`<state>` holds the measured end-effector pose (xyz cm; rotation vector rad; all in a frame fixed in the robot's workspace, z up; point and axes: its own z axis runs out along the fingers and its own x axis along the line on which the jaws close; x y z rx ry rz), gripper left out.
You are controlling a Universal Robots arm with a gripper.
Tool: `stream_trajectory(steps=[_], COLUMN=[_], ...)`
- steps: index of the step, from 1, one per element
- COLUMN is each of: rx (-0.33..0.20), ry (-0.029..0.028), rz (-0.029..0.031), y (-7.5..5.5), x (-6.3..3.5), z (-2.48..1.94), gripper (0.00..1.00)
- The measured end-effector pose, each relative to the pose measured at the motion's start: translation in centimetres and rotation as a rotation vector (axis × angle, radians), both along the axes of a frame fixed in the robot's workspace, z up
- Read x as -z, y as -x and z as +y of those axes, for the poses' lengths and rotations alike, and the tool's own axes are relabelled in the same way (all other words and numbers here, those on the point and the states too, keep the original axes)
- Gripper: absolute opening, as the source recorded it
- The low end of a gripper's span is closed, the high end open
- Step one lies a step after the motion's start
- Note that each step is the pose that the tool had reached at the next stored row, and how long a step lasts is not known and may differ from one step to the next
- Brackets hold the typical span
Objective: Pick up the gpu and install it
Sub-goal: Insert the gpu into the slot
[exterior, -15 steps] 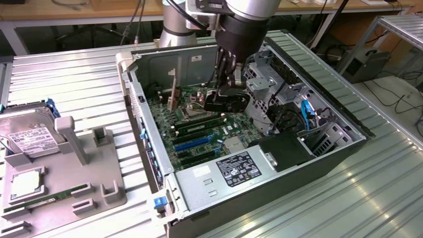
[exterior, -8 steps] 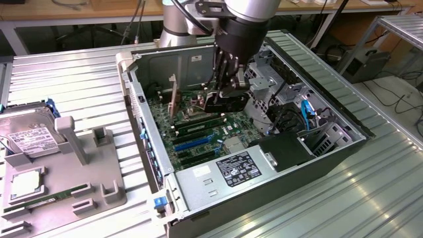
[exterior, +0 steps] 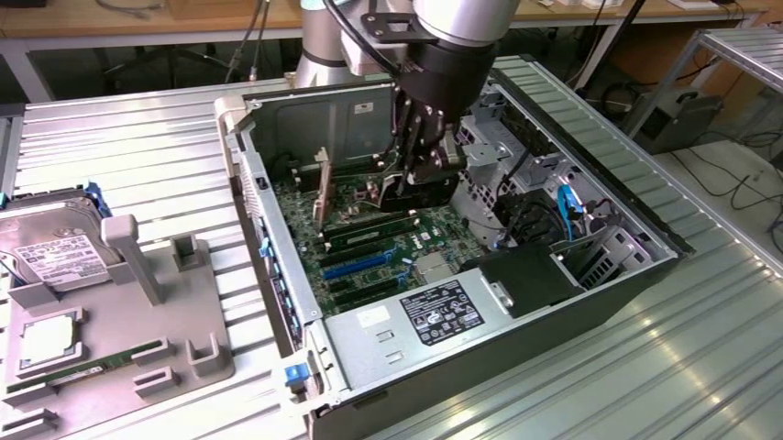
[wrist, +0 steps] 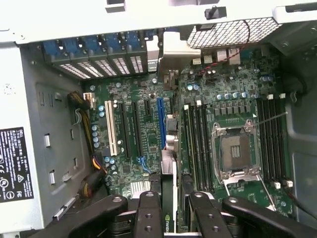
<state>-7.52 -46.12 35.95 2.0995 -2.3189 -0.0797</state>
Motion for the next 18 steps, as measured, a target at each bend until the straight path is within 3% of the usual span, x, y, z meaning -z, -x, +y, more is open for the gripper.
stream_trajectory(steps=[10, 18], rx=[-0.024, -0.029], ry=[-0.0001, -0.0001], rz=[-0.0253, -0.0323], y=[0.7, 2.5], x=[0.71, 1.66], z=[-0.01, -0.02], gripper=[0.26, 0.26])
